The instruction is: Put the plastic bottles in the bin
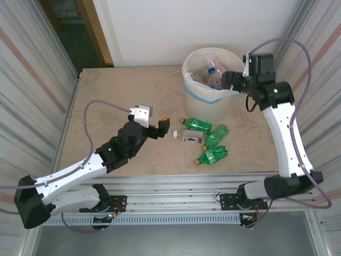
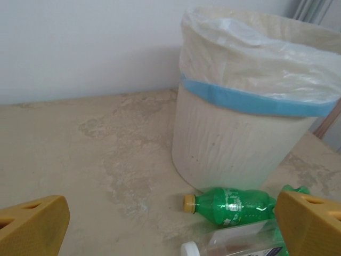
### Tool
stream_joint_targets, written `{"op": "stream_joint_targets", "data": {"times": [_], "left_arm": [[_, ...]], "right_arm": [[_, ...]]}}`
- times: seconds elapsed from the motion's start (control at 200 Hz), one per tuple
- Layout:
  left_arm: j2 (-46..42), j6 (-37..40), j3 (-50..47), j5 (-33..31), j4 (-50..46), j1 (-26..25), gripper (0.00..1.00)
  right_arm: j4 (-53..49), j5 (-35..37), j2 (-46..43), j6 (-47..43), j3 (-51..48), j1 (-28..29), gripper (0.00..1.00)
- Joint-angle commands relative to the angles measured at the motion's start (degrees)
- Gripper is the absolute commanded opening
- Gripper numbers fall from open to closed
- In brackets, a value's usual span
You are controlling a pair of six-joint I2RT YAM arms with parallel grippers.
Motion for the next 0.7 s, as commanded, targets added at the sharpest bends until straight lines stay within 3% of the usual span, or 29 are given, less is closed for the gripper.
{"op": "stream_joint_targets", "data": {"times": [0.0, 0.155, 0.326, 0.531, 0.696], "left_arm": [[-1.4, -4.8, -1.8, -0.8, 0.8, 2.5, 0.99], [-1.9, -10.9, -4.3, 2.4, 0.1, 6.7, 0.99], [-1.7, -13.4, -5.8, -0.4, -0.8, 7.8, 0.99], [-0.8, -16.4, -7.0, 1.0, -0.5, 10.2, 0.99], [-0.3, -16.7, -7.3, 1.8, -0.4, 10.8, 0.99]], "right_arm": [[-5.2, 3.5, -6.5, 9.1, -7.7, 0.7, 0.95], [-12.1, 5.5, -14.0, 17.9, -18.7, 1.3, 1.00], [-16.0, 5.6, -22.9, 31.2, -31.3, 5.9, 0.98], [-11.9, 0.6, -29.7, 48.0, -47.2, 13.1, 0.98], [-4.7, -2.7, -29.7, 53.9, -54.9, 15.4, 0.98]]}}
